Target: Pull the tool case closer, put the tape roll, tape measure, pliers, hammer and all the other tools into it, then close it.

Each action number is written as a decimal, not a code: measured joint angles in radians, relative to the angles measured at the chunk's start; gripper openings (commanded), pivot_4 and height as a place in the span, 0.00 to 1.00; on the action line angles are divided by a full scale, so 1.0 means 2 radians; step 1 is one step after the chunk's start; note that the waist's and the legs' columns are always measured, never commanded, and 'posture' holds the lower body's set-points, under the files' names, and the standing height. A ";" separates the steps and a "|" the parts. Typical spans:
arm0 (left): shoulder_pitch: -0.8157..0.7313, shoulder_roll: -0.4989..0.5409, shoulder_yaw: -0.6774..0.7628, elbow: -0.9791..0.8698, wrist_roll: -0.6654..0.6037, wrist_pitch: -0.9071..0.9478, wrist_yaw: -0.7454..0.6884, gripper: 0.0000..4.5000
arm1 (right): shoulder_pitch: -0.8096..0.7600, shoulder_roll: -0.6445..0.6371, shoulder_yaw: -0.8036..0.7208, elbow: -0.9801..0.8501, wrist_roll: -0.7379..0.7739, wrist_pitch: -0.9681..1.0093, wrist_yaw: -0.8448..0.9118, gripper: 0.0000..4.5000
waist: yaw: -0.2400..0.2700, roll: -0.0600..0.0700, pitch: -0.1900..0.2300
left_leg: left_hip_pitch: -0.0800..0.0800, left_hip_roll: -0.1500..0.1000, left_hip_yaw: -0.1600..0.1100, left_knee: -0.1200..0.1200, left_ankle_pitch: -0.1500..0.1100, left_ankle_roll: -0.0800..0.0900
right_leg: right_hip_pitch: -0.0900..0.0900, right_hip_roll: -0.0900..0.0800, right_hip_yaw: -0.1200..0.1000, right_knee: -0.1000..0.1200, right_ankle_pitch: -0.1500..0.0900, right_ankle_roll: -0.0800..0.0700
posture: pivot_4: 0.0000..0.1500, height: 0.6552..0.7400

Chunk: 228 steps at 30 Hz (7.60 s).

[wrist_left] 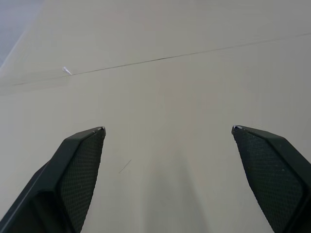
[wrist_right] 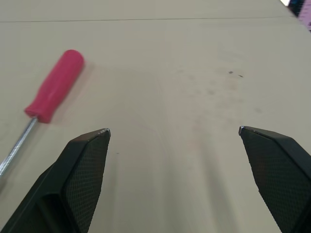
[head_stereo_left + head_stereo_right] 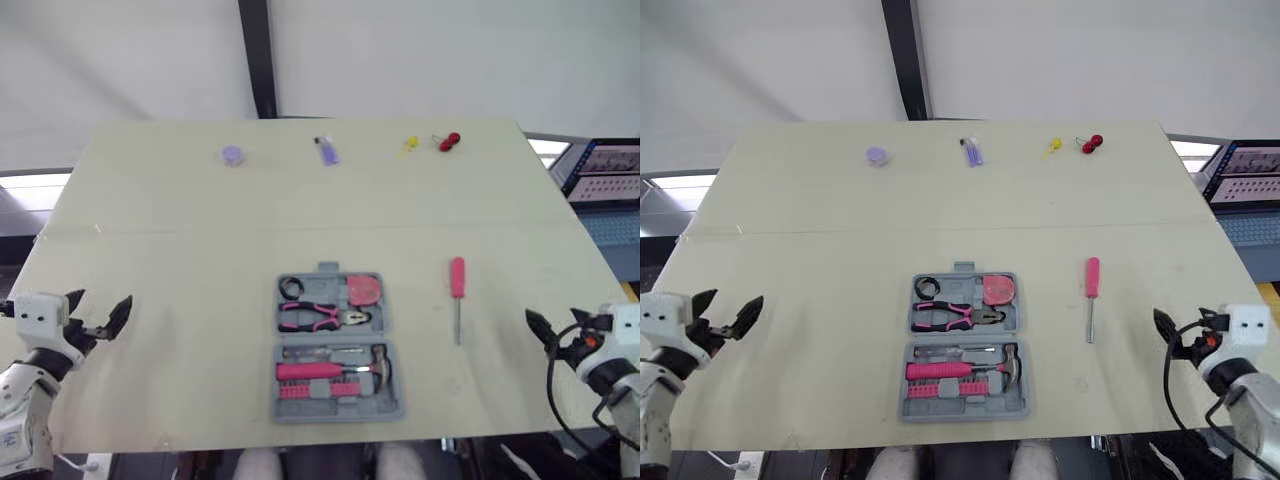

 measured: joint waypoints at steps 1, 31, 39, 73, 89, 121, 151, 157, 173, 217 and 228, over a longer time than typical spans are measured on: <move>0.000 -0.002 0.000 0.000 0.001 -0.001 0.003 1.00 | -0.002 0.001 0.000 0.006 -0.003 -0.008 -0.007 1.00 | 0.000 0.000 0.000 | 0.000 0.000 0.000 0.000 0.000 0.000 | 0.000 0.000 0.000 0.000 0.000 0.000 | 1.00 1.00; -0.276 -0.138 -0.388 -0.063 0.016 -0.007 -0.266 1.00 | -0.092 0.113 0.193 -0.085 -0.087 0.111 -0.185 1.00 | -0.002 0.003 0.000 | 0.000 0.000 0.000 0.001 0.000 0.000 | 0.000 0.000 0.000 0.001 0.000 0.000 | 1.00 1.00; -0.297 -0.192 -0.406 -0.022 0.044 -0.035 -0.250 1.00 | -0.131 0.144 0.196 -0.027 -0.105 0.088 -0.229 1.00 | -0.002 0.003 0.000 | 0.000 0.000 0.000 0.001 0.000 0.000 | 0.000 0.000 0.000 0.001 0.000 0.000 | 1.00 1.00; -0.010 0.006 -0.263 -0.174 -0.035 -0.070 -0.328 1.00 | -0.134 -0.130 0.371 -0.363 -0.023 0.266 0.077 0.10 | -0.012 0.004 0.001 | 0.000 0.000 -0.002 0.000 0.000 0.001 | 0.000 0.000 -0.001 0.000 0.000 0.000 | 1.00 1.00; 0.224 0.026 -0.160 -0.158 -0.060 -0.244 -0.428 1.00 | -0.309 -0.129 0.672 -0.449 -0.080 0.412 0.120 0.10 | 0.001 0.002 0.001 | -0.002 0.000 -0.003 0.002 0.000 0.001 | 0.000 0.000 -0.001 0.000 0.001 -0.001 | 1.00 1.00; 0.215 0.015 -0.177 -0.140 -0.046 -0.261 -0.381 1.00 | -0.333 -0.072 0.765 -0.416 -0.116 0.450 0.108 0.10 | -0.002 0.002 0.000 | -0.001 0.000 -0.003 0.001 0.000 0.001 | -0.001 0.000 -0.001 0.000 0.001 -0.001 | 1.00 1.00; 0.201 0.019 -0.190 -0.140 -0.036 -0.253 -0.367 1.00 | -0.312 -0.058 0.669 -0.407 -0.063 0.450 0.122 0.99 | -0.011 0.001 0.000 | -0.001 0.000 -0.003 0.000 0.000 0.001 | 0.000 0.000 -0.001 0.000 0.001 -0.001 | 1.00 1.00; 0.175 0.022 -0.198 -0.140 -0.034 -0.241 -0.357 1.00 | -0.203 -0.112 0.602 -0.349 -0.062 0.272 0.154 0.49 | -0.011 0.001 0.000 | -0.001 0.000 -0.003 0.000 0.000 0.001 | 0.000 0.000 -0.001 -0.001 0.001 -0.001 | 1.00 1.00; 0.163 0.022 -0.222 -0.149 -0.031 -0.239 -0.343 1.00 | -0.104 -0.073 0.579 -0.262 -0.075 0.123 0.181 0.01 | -0.009 0.000 0.000 | -0.001 0.000 -0.002 0.000 0.000 0.001 | 0.000 0.000 -0.001 -0.001 0.001 -0.001 | 1.00 1.00; 0.031 0.004 -0.210 -0.084 0.042 -0.156 -0.183 1.00 | -0.043 -0.129 0.292 -0.224 0.055 0.175 0.206 0.86 | 0.009 -0.001 -0.004 | 0.000 0.000 -0.002 0.001 0.000 0.001 | 0.000 0.000 -0.001 -0.001 0.001 -0.001 | 1.00 1.00; 0.020 0.008 -0.086 0.028 0.037 -0.130 -0.079 1.00 | -0.037 -0.118 0.132 0.014 0.004 0.036 0.140 0.99 | 0.000 -0.001 -0.003 | 0.000 0.000 -0.001 0.000 0.000 0.001 | 0.000 0.000 -0.001 0.000 0.001 -0.001 | 1.00 1.00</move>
